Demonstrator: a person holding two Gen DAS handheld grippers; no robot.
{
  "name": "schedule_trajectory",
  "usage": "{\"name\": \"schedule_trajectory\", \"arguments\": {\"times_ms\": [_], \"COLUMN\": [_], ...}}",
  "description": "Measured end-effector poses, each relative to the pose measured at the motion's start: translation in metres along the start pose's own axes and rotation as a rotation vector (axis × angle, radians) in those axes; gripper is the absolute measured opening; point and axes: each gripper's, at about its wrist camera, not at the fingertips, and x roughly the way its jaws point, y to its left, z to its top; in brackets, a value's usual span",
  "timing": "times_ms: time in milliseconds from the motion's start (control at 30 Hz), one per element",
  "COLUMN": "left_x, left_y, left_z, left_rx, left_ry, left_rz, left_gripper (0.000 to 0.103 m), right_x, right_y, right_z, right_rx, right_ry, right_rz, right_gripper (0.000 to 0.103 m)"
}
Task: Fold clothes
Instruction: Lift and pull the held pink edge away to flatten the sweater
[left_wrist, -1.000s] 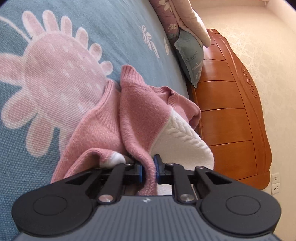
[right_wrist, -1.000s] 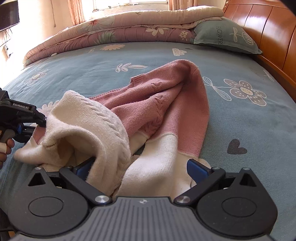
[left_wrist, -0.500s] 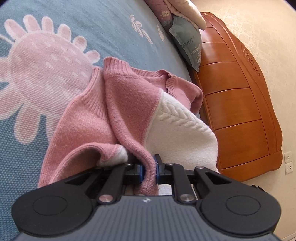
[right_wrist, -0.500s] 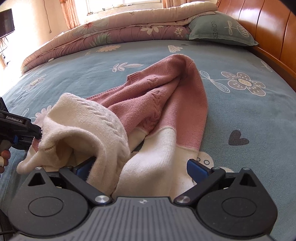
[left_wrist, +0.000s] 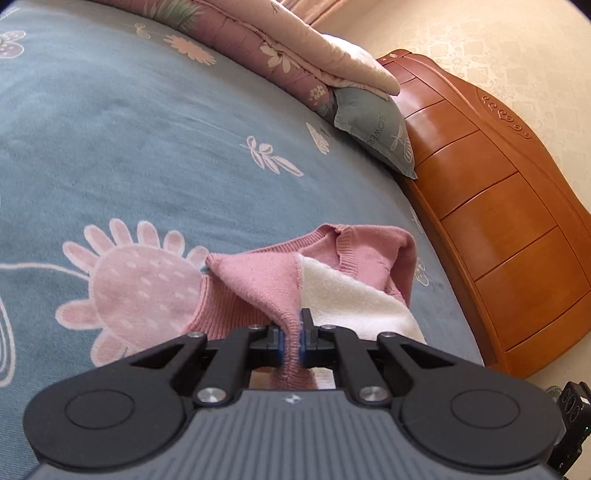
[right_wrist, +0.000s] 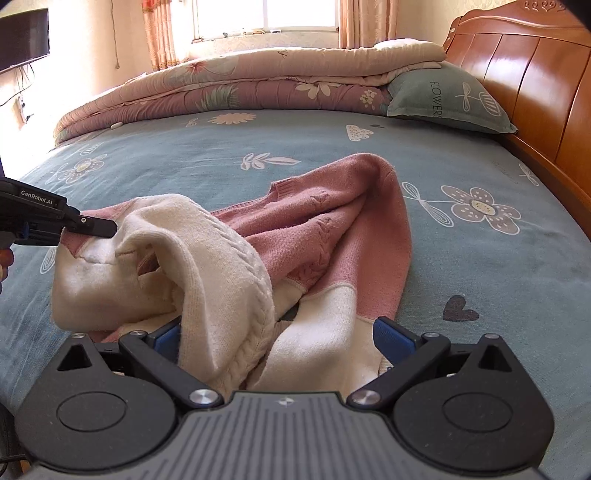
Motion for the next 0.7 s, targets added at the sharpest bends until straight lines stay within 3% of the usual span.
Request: {"name": "schedule_trajectory", "arguments": {"times_ms": [433,700], "left_x": [-0.005,0.043], "left_y": [-0.017,0.001], "left_z": [0.098,0.150], "left_rx": [0.249,0.285], "left_ry": [-0.111,-0.043], "left_rz": [0.284,0.410], "left_gripper": [0.005,0.006], "right_x": [-0.016,-0.007], "right_y": [-0.003,-0.017], "right_z": [0.013,0.013], "right_rx": [-0.028,0.008], "right_ry": [-0.073,-0.063], "right_rz": [0.011,-0.009], "right_gripper": [0.103,0.103]}}
